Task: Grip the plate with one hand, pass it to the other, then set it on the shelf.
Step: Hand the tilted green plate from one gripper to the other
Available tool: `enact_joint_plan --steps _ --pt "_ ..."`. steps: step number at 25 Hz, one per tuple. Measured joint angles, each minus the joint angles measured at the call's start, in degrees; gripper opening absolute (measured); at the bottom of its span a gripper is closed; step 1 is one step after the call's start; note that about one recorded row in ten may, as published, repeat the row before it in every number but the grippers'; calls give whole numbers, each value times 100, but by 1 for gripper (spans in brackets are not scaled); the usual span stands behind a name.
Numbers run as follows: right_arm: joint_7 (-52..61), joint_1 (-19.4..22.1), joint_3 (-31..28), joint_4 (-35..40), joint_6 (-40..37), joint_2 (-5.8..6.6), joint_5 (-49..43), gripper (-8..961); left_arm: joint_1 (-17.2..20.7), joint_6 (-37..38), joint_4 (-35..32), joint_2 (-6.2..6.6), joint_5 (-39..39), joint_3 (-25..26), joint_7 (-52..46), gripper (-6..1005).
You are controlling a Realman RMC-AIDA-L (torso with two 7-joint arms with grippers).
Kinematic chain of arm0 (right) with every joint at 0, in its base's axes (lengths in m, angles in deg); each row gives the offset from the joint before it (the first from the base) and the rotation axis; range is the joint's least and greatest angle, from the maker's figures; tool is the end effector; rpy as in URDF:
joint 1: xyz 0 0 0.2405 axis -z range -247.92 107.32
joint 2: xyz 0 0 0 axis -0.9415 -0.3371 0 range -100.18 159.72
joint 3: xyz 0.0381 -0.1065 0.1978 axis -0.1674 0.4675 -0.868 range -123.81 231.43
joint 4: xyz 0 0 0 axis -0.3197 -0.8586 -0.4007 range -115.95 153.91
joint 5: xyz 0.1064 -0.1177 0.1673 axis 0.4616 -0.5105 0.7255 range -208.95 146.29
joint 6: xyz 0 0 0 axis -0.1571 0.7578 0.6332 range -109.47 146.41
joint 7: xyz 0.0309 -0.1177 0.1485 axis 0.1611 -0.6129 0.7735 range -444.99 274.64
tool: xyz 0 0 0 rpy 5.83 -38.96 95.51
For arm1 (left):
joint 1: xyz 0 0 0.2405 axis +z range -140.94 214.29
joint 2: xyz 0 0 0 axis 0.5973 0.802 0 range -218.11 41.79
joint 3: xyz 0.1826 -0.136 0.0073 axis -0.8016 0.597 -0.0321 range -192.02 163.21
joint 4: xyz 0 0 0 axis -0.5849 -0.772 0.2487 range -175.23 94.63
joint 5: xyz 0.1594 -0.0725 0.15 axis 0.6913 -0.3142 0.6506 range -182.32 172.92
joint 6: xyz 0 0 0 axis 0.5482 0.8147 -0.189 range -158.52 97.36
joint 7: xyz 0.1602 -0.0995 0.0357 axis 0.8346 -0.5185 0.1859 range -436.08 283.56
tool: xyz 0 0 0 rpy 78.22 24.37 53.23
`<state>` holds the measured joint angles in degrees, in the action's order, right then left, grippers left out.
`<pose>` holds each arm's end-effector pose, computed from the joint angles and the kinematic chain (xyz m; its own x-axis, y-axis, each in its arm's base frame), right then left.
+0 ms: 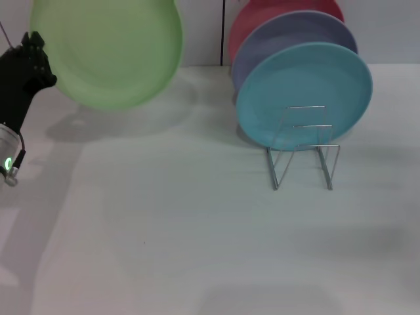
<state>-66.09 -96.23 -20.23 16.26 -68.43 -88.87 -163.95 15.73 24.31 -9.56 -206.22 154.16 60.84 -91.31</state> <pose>0.3304 0.3546 0.1039 0.5250 0.4440 -0.7261 -0.8408 0.1384 -0.5233 -0.2491 0.4216 0.0115 0.5728 -0.1391 0.8078 0.7806 -0.2083 -0.5893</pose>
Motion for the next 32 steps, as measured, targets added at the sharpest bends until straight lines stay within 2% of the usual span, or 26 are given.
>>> enact_joint_plan --steps 5,8,9,10,12,15,16,17,25,31,32 --pt "44 232 550 -250 -83 -27 0 621 23 283 -187 -23 334 -165 -287 37" --pt "41 613 1142 -664 -227 -47 0 621 79 550 -329 -45 360 -382 -238 37" --pt "41 613 1142 -664 -227 -47 0 620 79 550 -329 -45 360 -382 -238 37" --pt "45 790 1508 -883 -287 -53 1 620 109 755 -474 -66 353 -462 -135 37" --pt "44 859 1685 -976 -297 -54 0 620 126 858 -553 -73 344 -501 -71 37" --pt "8 1047 2448 -1309 -313 -56 0 619 239 1298 -789 -90 328 -663 162 37" --pt "8 1047 2448 -1309 -313 -56 0 619 239 1298 -789 -90 328 -663 162 37" --pt "6 1075 2774 -1434 -288 -70 0 619 326 1576 -911 -92 324 -721 311 37" --pt "-234 1073 3710 -2110 103 -81 0 617 577 2099 -1072 -104 316 -1015 462 37" --pt "-437 1039 3971 -2595 641 -82 12 589 620 2186 -1043 -108 245 -1318 613 38" --pt "-440 997 4053 -2769 921 -87 16 589 611 2181 -1013 -110 5 -1549 821 38"
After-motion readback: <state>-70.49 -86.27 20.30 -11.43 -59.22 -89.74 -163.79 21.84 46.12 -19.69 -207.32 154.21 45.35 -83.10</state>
